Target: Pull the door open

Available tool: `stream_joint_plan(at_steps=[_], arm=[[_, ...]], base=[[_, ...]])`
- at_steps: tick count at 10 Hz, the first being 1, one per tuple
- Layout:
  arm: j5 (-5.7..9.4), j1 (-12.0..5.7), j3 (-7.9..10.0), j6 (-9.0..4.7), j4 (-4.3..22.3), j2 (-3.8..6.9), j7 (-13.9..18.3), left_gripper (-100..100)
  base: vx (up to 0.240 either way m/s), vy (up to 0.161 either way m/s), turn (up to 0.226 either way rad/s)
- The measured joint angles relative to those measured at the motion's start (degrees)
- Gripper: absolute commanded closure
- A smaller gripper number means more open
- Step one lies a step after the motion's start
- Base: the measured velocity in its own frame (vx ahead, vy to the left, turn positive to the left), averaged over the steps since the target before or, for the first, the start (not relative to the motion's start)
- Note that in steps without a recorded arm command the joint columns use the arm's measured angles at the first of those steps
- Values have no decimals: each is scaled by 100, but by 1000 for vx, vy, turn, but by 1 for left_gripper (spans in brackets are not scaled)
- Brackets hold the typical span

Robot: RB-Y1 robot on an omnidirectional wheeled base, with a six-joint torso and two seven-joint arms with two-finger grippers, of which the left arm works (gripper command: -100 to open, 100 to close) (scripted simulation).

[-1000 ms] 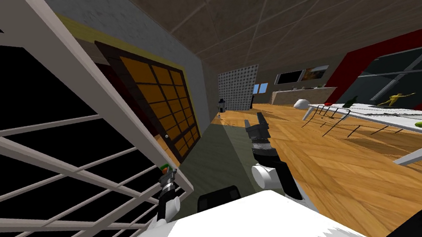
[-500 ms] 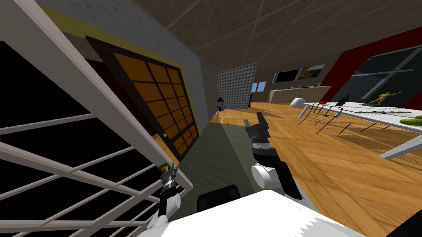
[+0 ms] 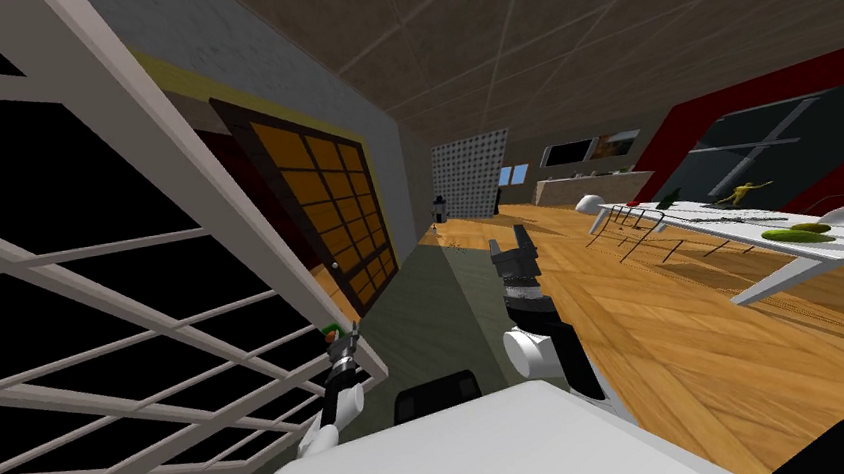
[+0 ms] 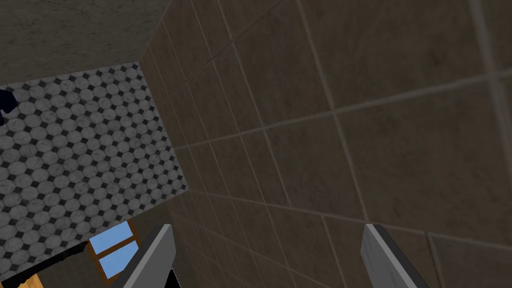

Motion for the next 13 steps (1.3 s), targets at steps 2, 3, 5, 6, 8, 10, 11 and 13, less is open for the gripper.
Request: stream_joint_plan(at_steps=[2,3,5,6,8,10,11,13], arm=[[-17,-20,-34,100,-28,-9,13,-100],[-29,-19,-62,119,-26,-47,13,-100],[-50,129,-115,147,-117,-8,137,-100],[-59,167,-129,139,-187,21,168,-100],[-57,25,-114,-50,95,90,218,-100],[-65,6,-129,-69,94,74,222,100],[-59,19,-118,-56,94,85,219,100],[-57,25,-114,-50,95,90,218,100]], base=[[-139,-27,-15],[-11,66,-204],[-1,103,-71],[24,30,41],[31,26,-54],[-4,-9,38],[-9,5,2],[-3,3,-4]])
